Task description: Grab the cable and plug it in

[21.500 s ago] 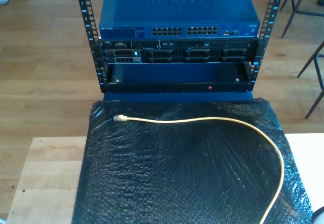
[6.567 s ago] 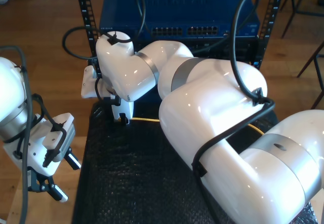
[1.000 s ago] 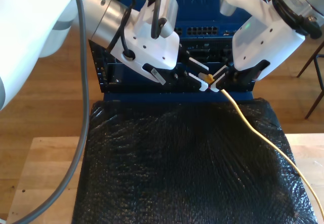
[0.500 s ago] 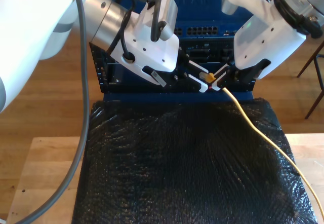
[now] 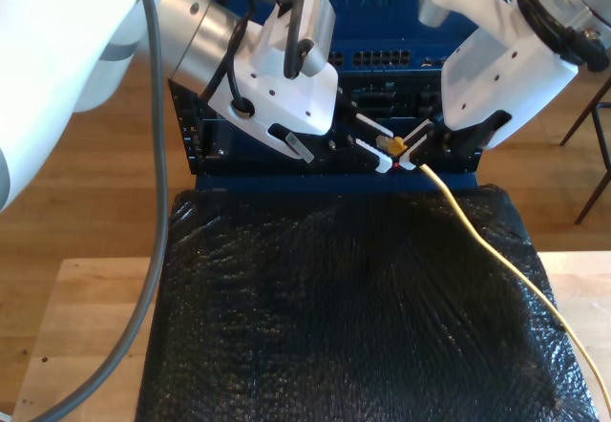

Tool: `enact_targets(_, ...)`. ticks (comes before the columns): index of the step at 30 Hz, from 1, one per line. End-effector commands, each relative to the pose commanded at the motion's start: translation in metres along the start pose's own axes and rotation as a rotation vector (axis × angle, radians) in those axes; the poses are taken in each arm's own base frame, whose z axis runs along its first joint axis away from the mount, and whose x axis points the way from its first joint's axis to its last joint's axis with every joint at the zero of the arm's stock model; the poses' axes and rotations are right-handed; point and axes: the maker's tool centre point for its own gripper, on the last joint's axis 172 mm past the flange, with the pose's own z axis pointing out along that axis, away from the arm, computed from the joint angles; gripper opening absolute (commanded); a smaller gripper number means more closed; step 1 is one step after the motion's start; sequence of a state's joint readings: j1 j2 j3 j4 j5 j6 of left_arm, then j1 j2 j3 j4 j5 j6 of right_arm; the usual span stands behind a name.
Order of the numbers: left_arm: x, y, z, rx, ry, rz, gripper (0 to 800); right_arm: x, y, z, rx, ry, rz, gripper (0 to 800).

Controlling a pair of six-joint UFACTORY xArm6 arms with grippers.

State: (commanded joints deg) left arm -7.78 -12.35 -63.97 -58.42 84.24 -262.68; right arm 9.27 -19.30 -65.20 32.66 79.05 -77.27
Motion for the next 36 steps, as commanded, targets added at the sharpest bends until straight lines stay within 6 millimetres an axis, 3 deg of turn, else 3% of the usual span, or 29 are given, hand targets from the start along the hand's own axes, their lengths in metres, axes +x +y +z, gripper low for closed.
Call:
enact_targets(21,0.0008,-0.0003,0.0001,0.001,0.000,0.002,247,0.0029,-0.0037,0.0011,0.006,0.008,-0.002,6)
enact_targets(36,0.0002,-0.0005,0.0003,0.002,-0.001,0.002,183,0.0034,-0.0044,0.0006,0.007,0.010,-0.003,6)
